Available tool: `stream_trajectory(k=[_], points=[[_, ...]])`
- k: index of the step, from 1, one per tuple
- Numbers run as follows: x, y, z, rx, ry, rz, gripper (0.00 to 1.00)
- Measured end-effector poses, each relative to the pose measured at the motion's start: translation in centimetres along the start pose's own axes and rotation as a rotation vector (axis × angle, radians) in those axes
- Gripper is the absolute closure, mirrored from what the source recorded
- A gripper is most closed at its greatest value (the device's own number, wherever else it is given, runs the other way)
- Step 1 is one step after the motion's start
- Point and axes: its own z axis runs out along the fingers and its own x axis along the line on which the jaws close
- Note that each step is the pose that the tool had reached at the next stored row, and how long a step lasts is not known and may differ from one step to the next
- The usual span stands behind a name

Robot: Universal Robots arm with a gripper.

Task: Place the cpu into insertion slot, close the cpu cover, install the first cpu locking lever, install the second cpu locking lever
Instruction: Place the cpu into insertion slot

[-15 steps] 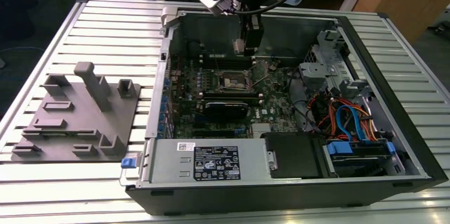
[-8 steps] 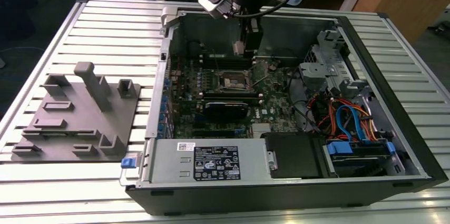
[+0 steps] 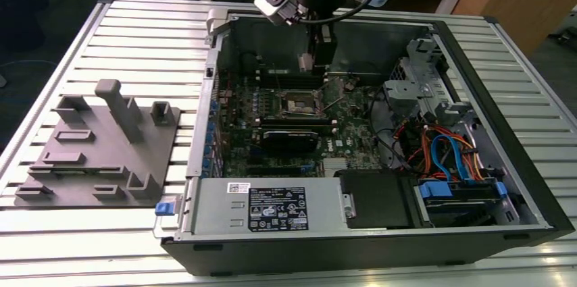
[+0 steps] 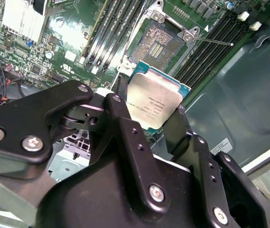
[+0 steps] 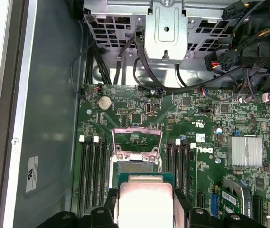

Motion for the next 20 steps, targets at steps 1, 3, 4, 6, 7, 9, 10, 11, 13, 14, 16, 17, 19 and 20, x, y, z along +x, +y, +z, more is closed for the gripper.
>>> stream_trajectory(k=[1,3,4,6,7,9,10,11,13,14,16,17,19,20], points=[[0.0,0.0,0.01,-0.0001,0.0001,0.0,0.46],[0.0,0.0,0.04,-0.0002,0.0002,0.0,0.46],[0.0,0.0,0.04,-0.0002,0.0003,0.0,0.46],[0.0,0.0,0.05,-0.0002,0.0002,0.0,0.46],[0.0,0.0,0.05,-0.0002,0.0003,0.0,0.46],[0.0,0.0,0.05,-0.0001,0.0003,0.0,0.46],[0.0,0.0,0.06,-0.0002,0.0002,0.0,0.46],[0.0,0.0,0.07,-0.0002,0.0003,0.0,0.46],[0.0,-0.01,0.19,-0.0004,0.0006,0.0,0.46],[0.0,-0.02,0.27,-0.0002,0.0004,0.0,0.46],[-0.01,-0.04,0.52,-0.0002,0.0003,0.0,0.46],[-0.01,-0.06,0.68,-0.0002,0.0003,0.0,0.46],[-0.01,-0.09,1.01,-0.0002,0.0002,0.0,0.46],[-0.01,-0.1,1.18,-0.0002,0.0002,0.0,0.46]])
